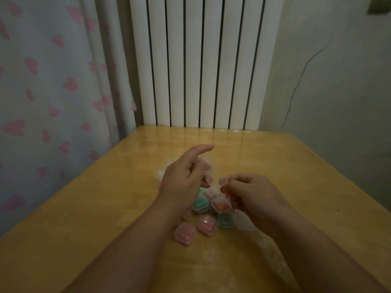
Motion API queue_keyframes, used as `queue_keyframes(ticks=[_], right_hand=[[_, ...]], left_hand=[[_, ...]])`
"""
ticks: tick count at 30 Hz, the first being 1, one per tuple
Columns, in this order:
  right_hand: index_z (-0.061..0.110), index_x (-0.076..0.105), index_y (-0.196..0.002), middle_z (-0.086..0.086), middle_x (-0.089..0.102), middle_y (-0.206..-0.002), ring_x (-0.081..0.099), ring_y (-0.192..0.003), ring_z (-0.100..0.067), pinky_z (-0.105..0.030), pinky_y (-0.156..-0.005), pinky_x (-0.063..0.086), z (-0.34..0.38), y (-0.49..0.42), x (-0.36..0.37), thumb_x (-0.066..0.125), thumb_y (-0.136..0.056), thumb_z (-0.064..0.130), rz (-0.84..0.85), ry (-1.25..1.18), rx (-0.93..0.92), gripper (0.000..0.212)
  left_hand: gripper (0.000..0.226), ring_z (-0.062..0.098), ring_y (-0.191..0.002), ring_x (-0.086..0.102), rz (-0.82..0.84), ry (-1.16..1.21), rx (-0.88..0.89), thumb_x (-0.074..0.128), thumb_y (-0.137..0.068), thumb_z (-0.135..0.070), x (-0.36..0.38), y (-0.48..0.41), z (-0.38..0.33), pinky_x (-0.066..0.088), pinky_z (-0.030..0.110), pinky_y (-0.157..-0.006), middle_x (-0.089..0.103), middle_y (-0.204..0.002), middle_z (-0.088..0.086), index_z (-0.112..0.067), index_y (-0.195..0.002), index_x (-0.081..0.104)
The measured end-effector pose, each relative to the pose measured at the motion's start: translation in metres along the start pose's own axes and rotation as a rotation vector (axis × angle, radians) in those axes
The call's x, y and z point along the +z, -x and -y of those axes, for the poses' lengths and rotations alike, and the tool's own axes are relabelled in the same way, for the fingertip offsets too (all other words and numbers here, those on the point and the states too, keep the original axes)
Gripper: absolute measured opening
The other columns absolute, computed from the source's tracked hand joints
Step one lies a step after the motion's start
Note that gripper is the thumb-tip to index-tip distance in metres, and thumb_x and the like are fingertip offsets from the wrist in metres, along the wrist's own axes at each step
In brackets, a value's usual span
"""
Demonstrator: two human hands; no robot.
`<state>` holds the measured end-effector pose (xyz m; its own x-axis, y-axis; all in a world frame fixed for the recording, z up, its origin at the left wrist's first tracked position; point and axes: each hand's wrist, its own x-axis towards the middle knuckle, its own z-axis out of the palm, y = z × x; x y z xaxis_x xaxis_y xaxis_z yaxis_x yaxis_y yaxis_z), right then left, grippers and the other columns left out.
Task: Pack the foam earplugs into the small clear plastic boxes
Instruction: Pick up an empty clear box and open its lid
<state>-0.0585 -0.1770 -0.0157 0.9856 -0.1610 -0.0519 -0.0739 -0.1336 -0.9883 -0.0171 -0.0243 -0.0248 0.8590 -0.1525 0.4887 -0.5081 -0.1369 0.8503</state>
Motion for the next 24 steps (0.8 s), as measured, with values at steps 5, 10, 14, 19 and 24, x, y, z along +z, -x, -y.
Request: queue_keyframes(ticks=[5, 10, 14, 19, 24], right_hand=[[0.011, 0.074, -0.090, -0.011, 0.064, -0.074, 0.056, -0.060, -0.014, -0.023, -0.049, 0.050, -0.0001, 0.0001, -0.0028, 0.064, -0.087, 0.006, -0.057, 0.029, -0.043, 0.012], [0.014, 0.073, -0.093, -0.010, 0.071, -0.084, 0.064, -0.066, -0.013, -0.021, -0.057, 0.056, -0.0013, -0.0014, -0.0062, 0.068, -0.087, 0.008, -0.139, 0.018, -0.112, 0.010], [0.017, 0.072, -0.097, 0.001, 0.072, -0.082, 0.069, -0.069, -0.006, -0.018, -0.062, 0.057, -0.0006, -0.0011, -0.0096, 0.068, -0.087, 0.011, -0.250, 0.000, -0.280, 0.012], [0.019, 0.071, -0.099, 0.005, 0.073, -0.083, 0.068, -0.075, -0.004, -0.017, -0.063, 0.056, -0.0006, 0.0014, -0.0030, 0.067, -0.088, 0.013, -0.194, 0.071, -0.397, 0.013], [0.033, 0.069, -0.088, 0.016, 0.066, -0.077, 0.056, -0.069, -0.002, -0.015, -0.055, 0.045, -0.0061, -0.0027, -0.0023, 0.075, -0.081, 0.033, -0.289, 0.357, -0.484, 0.009]], left_hand=[[0.040, 0.008, -0.076, 0.069, 0.113, -0.036, -0.071, 0.052, -0.090, 0.001, -0.0003, -0.0016, -0.0001, 0.061, 0.036, -0.076, 0.067, -0.099, -0.001, -0.032, -0.096, 0.073], [0.031, -0.004, -0.084, 0.064, 0.116, -0.185, -0.047, 0.076, -0.080, -0.014, 0.0007, -0.0010, 0.0013, 0.052, 0.013, -0.069, 0.068, -0.097, -0.017, -0.039, -0.097, 0.070], [0.033, -0.004, -0.081, 0.065, 0.055, -0.173, -0.089, 0.079, -0.077, -0.014, 0.0004, -0.0029, 0.0034, 0.050, 0.011, -0.069, 0.070, -0.094, -0.015, -0.042, -0.089, 0.068], [0.033, -0.005, -0.081, 0.064, 0.091, -0.169, -0.128, 0.080, -0.076, -0.014, 0.0016, -0.0016, 0.0002, 0.053, 0.014, -0.070, 0.069, -0.095, -0.014, -0.037, -0.096, 0.069], [0.036, 0.005, -0.088, 0.068, 0.093, -0.075, -0.159, 0.083, -0.072, -0.010, -0.0003, -0.0038, 0.0019, 0.058, 0.024, -0.077, 0.070, -0.096, -0.010, -0.032, -0.098, 0.071]])
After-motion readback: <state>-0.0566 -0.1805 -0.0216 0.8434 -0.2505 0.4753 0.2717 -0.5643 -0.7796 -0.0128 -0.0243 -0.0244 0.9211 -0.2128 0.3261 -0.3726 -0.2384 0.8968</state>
